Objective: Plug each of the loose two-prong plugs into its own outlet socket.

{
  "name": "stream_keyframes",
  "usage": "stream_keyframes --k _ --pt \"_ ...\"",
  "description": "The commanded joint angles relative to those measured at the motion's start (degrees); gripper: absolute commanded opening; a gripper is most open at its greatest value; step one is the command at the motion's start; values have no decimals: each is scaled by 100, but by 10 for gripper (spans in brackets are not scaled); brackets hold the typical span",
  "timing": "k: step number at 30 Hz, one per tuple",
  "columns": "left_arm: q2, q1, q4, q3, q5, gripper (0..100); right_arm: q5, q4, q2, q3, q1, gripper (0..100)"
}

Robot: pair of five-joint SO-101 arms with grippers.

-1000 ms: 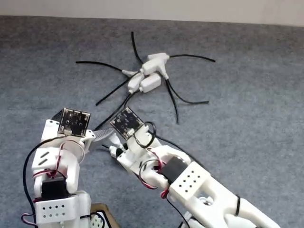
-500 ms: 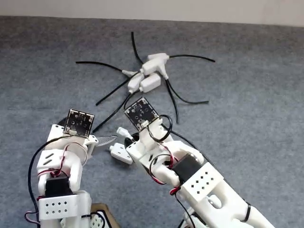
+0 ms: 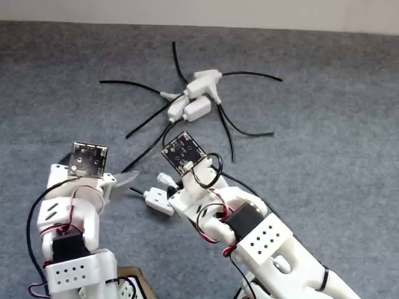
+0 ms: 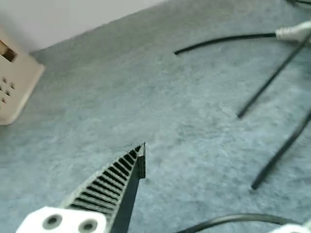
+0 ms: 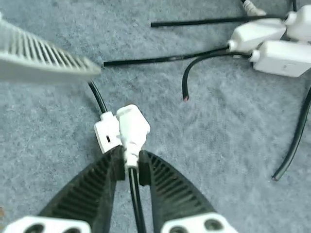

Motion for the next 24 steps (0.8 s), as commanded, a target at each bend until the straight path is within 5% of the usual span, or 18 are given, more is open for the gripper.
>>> stream_keyframes --k 1,9,24 --pt "-13 -84 -9 -444 62 531 53 -110 -110 -31 -286 6" --pt "-13 374 -18 -119 220 531 70 -119 -163 -110 -954 6" --pt "-66 549 18 760 229 531 35 -92 -163 -479 -171 6"
